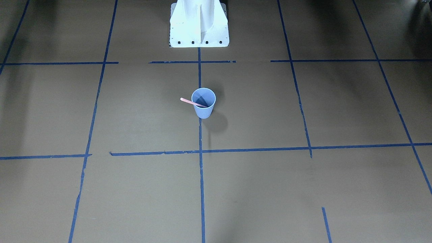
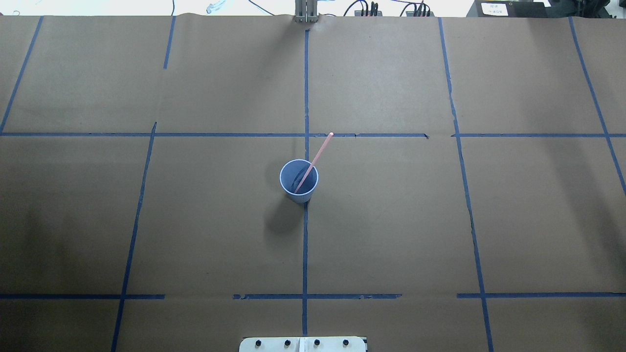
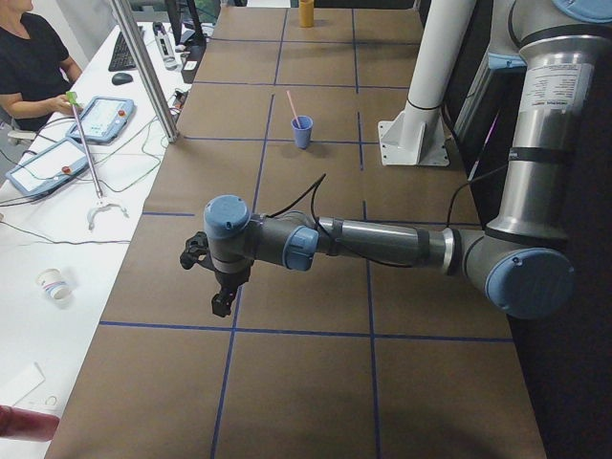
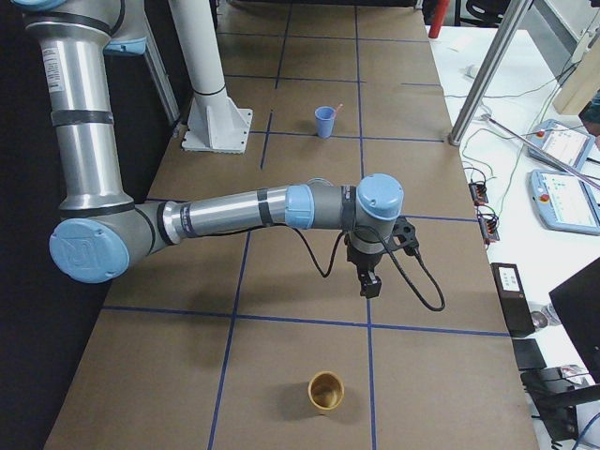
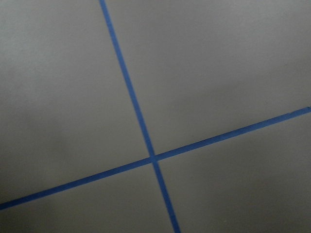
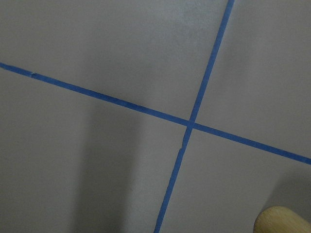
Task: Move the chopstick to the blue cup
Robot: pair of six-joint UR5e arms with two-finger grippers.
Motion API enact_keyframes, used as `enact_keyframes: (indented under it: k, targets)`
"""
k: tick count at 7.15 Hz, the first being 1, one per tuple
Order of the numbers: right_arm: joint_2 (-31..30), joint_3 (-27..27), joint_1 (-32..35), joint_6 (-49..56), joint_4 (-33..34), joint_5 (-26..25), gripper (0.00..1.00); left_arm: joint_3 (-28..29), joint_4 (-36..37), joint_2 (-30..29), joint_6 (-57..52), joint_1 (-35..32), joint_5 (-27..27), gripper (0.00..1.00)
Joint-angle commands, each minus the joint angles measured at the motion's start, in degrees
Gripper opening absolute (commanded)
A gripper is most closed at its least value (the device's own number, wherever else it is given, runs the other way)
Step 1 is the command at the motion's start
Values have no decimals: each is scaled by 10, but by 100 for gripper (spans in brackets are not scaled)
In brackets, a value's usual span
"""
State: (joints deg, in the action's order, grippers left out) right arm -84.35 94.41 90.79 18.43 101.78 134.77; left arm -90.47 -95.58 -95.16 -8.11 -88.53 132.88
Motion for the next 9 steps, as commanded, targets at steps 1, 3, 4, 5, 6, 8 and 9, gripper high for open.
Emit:
enact_keyframes:
  k: [1, 3, 4, 5, 6, 8, 9]
  targets:
    - [7, -52, -20, -11, -3, 2, 100, -42, 148, -32, -8, -24, 3, 100]
    - [-1, -50, -26, -42, -4, -1, 100, -75, 221, -45, -23, -22, 1, 100]
    - [3, -46, -26, -42, -7, -2, 100, -71, 240, -42, -76, -23, 1, 100]
    - [5, -42, -25, -38, -14, -2, 100, -48, 233, -24, -113, -21, 2, 100]
    - [1, -42, -25, -33, -34, -11, 100, -44, 232, -17, -114, -21, 1, 100]
    - [-16, -42, -25, 11, -36, -16, 100, -41, 224, 8, -109, -23, 3, 100]
    - [-34, -40, -25, 31, -37, -13, 100, -38, 223, 13, -110, -23, 2, 100]
